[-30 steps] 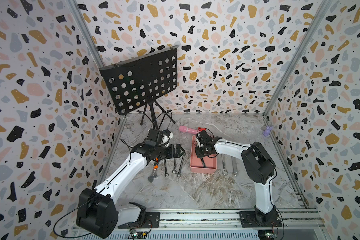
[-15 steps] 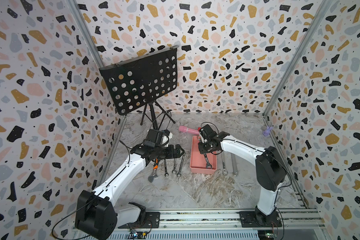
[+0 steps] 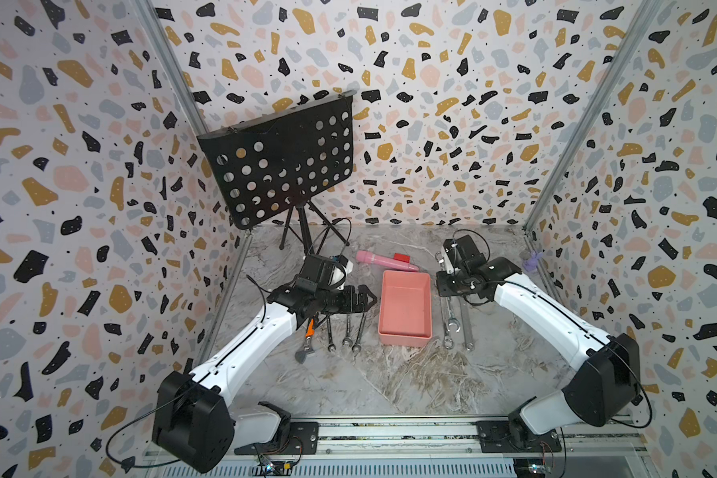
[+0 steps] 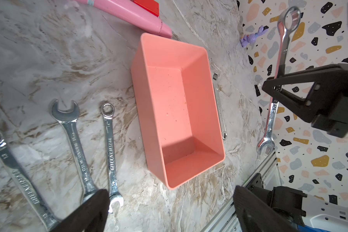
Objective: Take out the wrench from the storage box
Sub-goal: Place the wrench at the center of the board.
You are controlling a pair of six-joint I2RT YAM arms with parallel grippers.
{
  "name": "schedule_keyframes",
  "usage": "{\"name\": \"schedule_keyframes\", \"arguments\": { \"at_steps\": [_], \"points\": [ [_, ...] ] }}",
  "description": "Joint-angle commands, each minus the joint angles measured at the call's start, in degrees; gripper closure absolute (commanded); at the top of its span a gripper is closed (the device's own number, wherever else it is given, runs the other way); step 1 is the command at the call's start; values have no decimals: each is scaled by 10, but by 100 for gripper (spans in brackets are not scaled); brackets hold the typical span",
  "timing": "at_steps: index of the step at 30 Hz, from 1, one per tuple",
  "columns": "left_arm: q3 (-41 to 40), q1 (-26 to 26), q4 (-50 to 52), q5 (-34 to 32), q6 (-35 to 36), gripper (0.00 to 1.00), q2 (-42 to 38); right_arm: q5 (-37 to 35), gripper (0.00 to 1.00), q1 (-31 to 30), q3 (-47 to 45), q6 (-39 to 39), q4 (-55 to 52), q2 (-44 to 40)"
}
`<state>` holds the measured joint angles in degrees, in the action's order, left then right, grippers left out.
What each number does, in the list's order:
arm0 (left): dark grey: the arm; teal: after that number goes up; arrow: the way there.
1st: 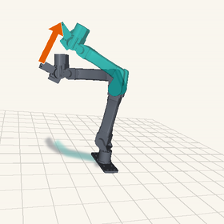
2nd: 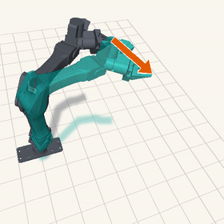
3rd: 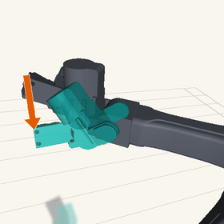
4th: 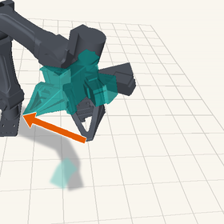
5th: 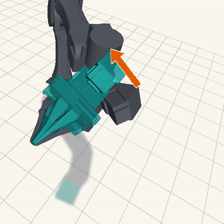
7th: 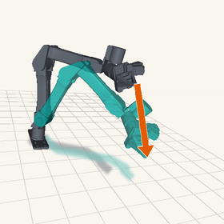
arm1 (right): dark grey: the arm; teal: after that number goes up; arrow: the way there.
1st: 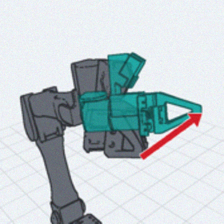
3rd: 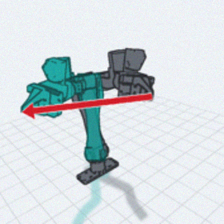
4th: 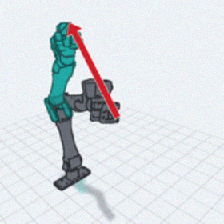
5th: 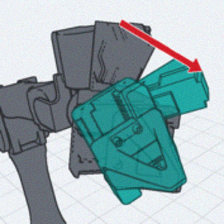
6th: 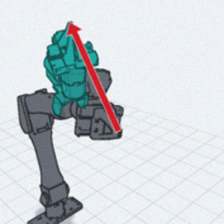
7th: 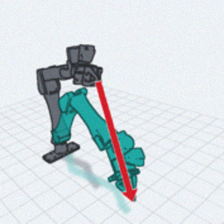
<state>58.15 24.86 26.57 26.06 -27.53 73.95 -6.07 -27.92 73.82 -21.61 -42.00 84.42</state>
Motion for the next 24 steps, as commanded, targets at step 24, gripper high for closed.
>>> {"name": "schedule_keyframes", "arguments": {
  "at_steps": [24],
  "points": [
    [-2, 19, -40, -6, -14, 0, 12, 34, 100, 227, -90, 76, 117, 148]
  ]
}}
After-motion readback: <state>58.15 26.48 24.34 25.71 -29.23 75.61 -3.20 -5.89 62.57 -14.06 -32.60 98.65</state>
